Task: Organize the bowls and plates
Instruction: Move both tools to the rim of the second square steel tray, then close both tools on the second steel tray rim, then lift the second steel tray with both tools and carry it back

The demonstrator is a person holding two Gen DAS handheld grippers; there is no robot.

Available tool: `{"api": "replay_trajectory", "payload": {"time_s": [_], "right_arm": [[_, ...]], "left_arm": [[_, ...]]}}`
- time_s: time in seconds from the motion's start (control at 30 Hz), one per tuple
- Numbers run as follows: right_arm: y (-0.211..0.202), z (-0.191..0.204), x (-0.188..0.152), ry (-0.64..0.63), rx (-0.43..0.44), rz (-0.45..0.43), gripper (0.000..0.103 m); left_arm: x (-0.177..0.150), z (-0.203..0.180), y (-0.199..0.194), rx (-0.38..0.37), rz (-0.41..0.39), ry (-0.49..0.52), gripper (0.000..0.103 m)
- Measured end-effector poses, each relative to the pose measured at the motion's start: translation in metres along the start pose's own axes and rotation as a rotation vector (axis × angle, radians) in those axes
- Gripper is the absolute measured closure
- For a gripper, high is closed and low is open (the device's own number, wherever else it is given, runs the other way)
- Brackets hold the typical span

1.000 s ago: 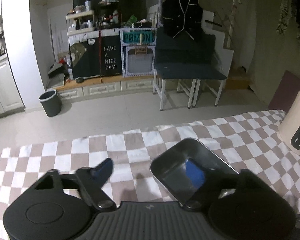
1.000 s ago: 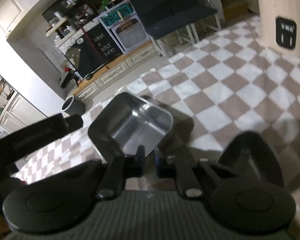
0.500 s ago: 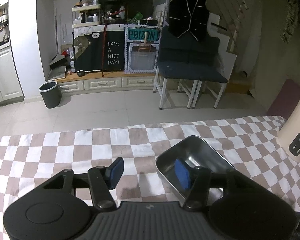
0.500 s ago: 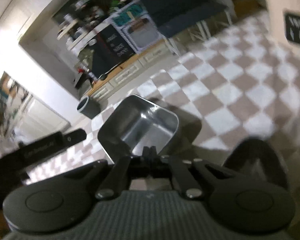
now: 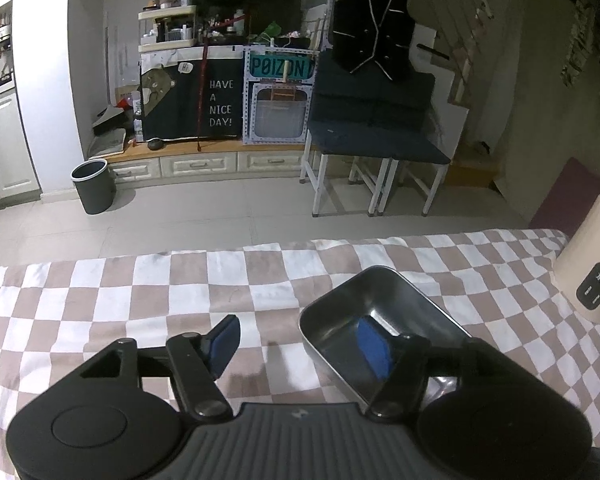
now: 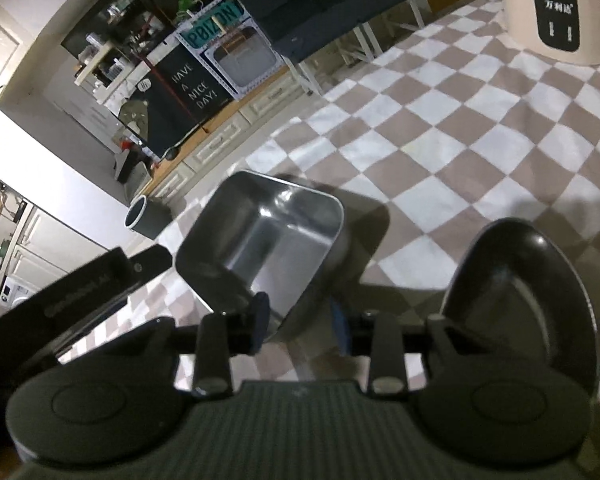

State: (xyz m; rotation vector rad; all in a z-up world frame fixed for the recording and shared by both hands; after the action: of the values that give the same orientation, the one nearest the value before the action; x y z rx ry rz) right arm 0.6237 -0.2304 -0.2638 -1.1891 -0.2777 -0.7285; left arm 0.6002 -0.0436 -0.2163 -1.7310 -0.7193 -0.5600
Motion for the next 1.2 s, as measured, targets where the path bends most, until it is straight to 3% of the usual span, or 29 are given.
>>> {"api": "replay_trajectory", "payload": {"time_s": [0.3,0.4,0.47,0.6,0.67,0.93,1.2], "right_arm": [[-0.012,-0.012,0.008,-0.112,-0.018,-0.047,0.098],[-0.013,-0.014,0.009,-0.116,-0.013,-0.054,0.1],[-0.015,-0.013,0.008,-0.119,-0.014,-0.054,0.1],[-0.012,-0.008,0.007,-0.137,-0.015,-0.058,0.1],[-0.011,-0.007,0.007,-0.147,-0.014,-0.059,0.1],[-0.017,-0.004,0.01,-0.188,-0.013,-0.058,0.101],[-0.058,0.009,0.012,-0.246,0.057,-0.076,0.1]], "left_arm": [[-0.005,0.003,0.009,0.022,0.03,0.018,0.041],[-0.014,0.005,0.013,0.025,0.083,0.028,0.059],[-0.02,0.007,0.015,0.033,0.121,0.026,0.077],[-0.03,0.012,0.012,0.038,0.161,0.038,0.088],[-0.03,0.015,0.009,0.032,0.156,0.025,0.099],[-0.028,0.013,-0.014,-0.001,0.114,-0.009,0.102],[-0.017,0.007,-0.077,-0.028,0.04,-0.081,0.102]]}}
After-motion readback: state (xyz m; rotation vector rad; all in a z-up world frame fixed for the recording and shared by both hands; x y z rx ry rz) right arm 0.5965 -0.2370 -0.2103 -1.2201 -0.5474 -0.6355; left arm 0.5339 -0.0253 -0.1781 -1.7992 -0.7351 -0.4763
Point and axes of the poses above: each gripper's, at about its wrist camera, not at the fingertips, and y roughly the way its jaws point, z to its left, x to its top, the point moved 10 cm from there along y, roughly the way its jaws point, and after that the axes turned 14 degrees about -y, right-handed, at the moved point
